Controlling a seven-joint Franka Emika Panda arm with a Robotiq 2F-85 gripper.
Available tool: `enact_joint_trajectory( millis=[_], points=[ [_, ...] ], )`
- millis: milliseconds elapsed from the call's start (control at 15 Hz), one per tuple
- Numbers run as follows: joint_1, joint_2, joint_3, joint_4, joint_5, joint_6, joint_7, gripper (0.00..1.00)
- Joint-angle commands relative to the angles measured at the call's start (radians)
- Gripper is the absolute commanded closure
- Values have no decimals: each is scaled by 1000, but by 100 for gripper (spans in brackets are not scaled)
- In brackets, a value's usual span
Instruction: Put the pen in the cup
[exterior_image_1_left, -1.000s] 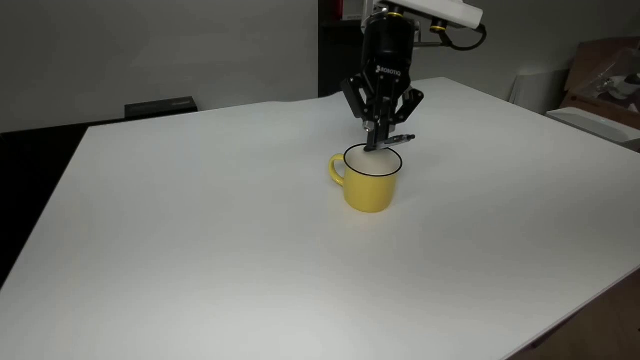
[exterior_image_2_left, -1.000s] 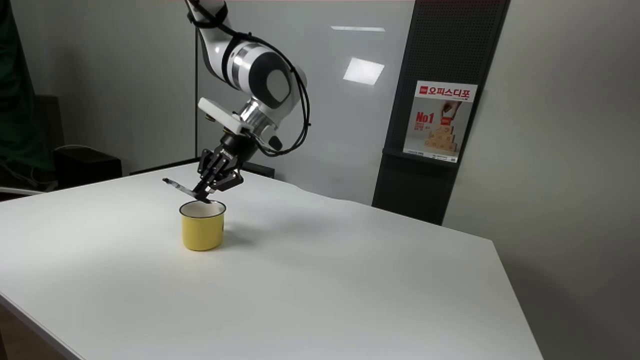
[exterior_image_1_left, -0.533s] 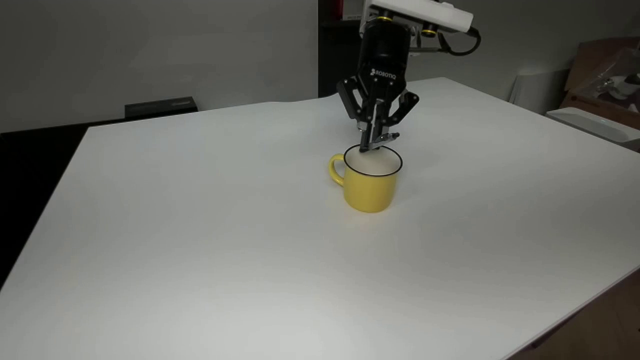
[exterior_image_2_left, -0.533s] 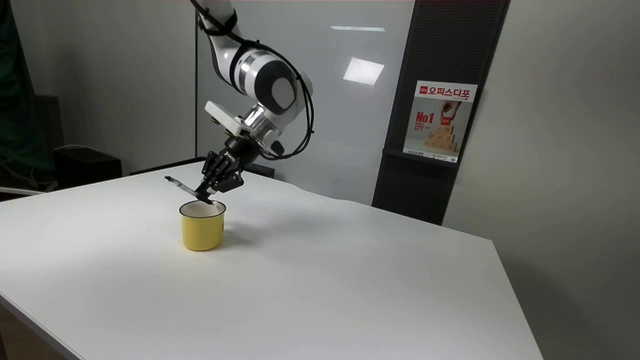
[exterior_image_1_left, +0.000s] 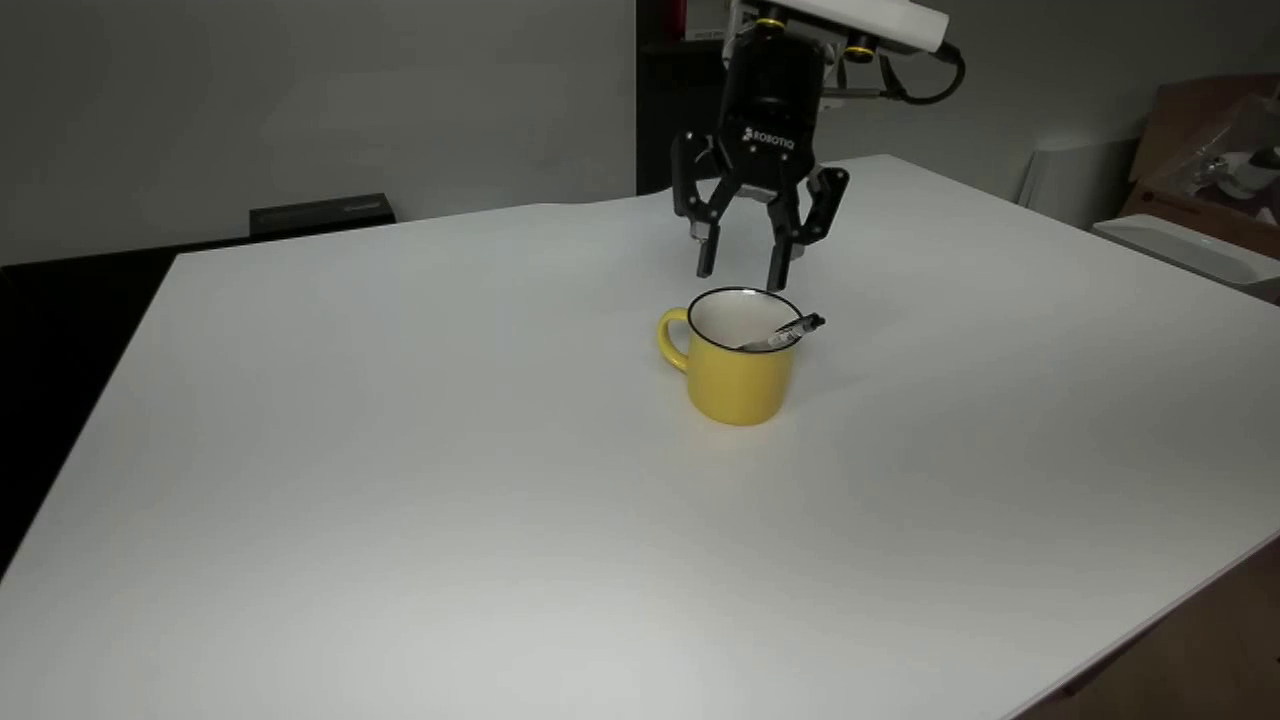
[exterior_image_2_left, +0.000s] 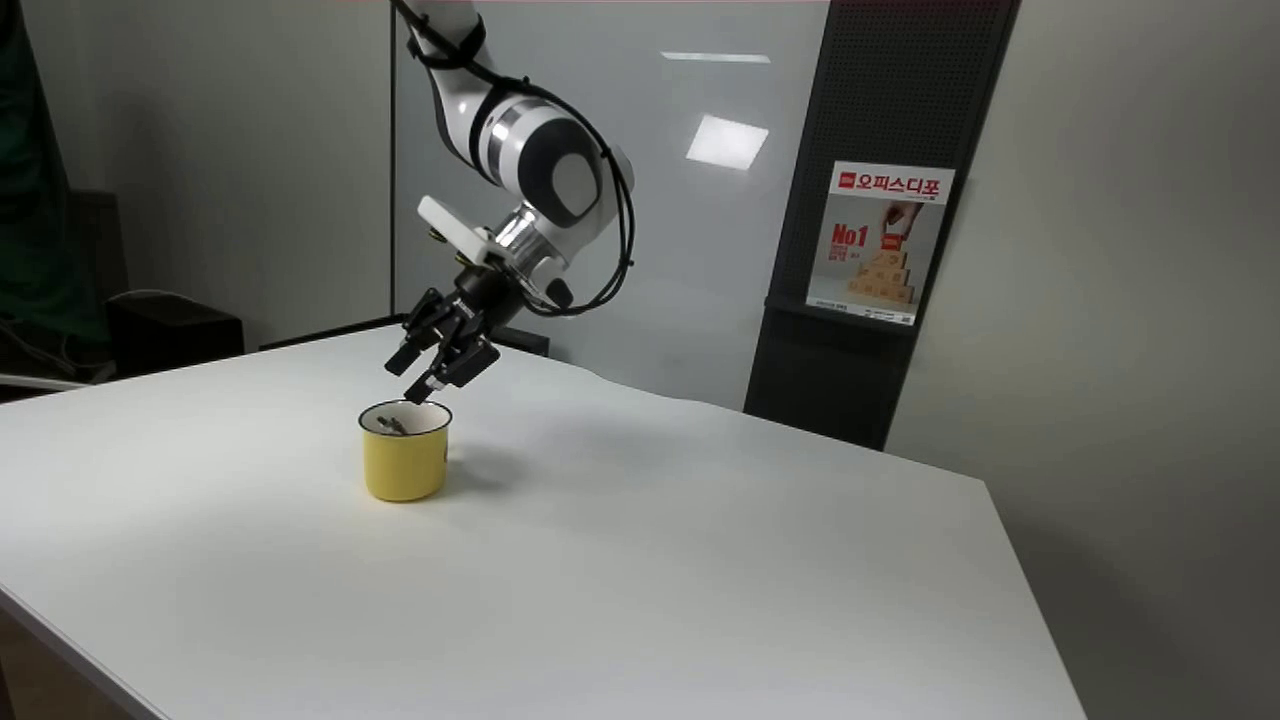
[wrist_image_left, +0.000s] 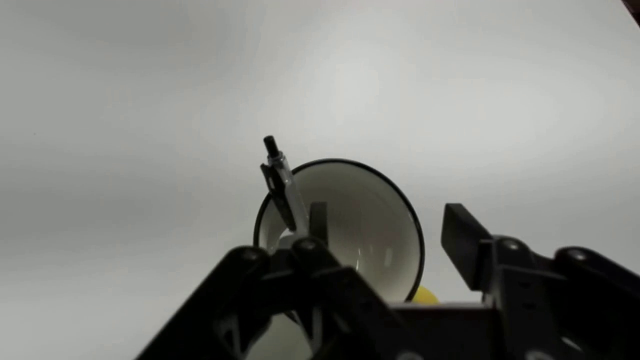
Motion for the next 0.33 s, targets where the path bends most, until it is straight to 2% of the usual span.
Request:
enact_joint_trajectory(
  millis=[0, 67, 133, 267],
  points=[
    [3, -8, -4, 23, 3, 3, 24, 9],
    [8, -24, -5, 12, -4, 29, 13, 2],
    [13, -40, -6, 1, -12, 57, 4, 0],
    [36, -91, -14, -38, -53, 138, -9, 0]
  ],
)
